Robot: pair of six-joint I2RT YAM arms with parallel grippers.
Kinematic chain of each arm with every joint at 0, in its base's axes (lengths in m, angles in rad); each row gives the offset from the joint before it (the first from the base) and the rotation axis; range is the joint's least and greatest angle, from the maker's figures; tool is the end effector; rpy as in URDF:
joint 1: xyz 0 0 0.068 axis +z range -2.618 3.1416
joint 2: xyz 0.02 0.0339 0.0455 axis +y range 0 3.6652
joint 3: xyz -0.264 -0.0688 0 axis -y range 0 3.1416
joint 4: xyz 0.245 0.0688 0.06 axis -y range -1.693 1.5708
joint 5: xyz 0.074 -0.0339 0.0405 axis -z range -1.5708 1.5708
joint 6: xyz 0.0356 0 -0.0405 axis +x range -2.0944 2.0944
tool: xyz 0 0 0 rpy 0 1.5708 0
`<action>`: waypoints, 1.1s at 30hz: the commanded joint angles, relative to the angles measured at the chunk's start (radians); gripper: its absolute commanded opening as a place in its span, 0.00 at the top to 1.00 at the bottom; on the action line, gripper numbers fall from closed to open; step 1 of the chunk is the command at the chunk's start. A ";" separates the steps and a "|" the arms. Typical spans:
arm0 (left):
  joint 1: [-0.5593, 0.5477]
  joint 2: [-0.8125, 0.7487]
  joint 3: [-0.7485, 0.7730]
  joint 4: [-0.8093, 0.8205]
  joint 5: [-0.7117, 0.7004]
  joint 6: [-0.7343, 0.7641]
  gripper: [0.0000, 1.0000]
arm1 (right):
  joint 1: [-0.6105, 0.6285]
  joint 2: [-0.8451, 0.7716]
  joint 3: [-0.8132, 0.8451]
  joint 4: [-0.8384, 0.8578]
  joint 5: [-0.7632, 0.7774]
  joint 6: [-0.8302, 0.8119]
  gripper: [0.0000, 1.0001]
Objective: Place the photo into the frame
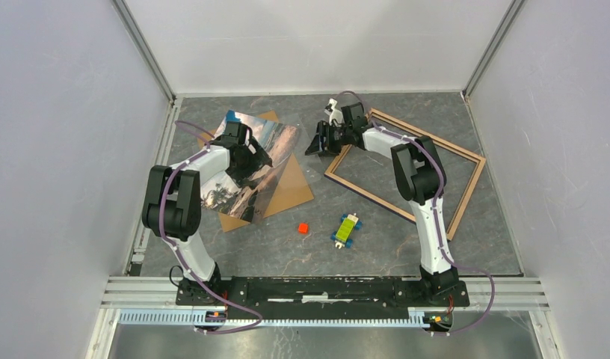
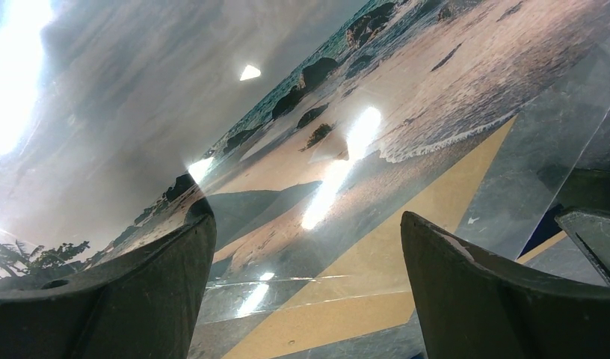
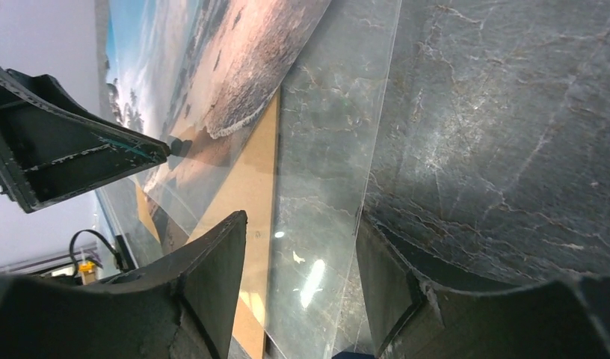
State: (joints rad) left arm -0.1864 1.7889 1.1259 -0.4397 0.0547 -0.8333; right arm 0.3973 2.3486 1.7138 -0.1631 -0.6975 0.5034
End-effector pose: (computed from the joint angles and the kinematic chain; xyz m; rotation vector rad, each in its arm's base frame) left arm 0.3500 -0.0680 0.1700 -0.8520 2.5977 -0.3834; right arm 0.4603 0.2180 0.1321 -0.2329 2.4741 1.2402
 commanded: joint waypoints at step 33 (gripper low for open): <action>-0.127 -0.367 0.017 0.087 0.005 0.300 0.00 | -0.090 -0.543 -0.724 0.692 -0.019 0.410 1.00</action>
State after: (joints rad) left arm -0.2832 1.5620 1.1473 -0.4473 0.0093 -0.6655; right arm 0.3737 1.9728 1.1011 0.4129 -0.7574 0.8845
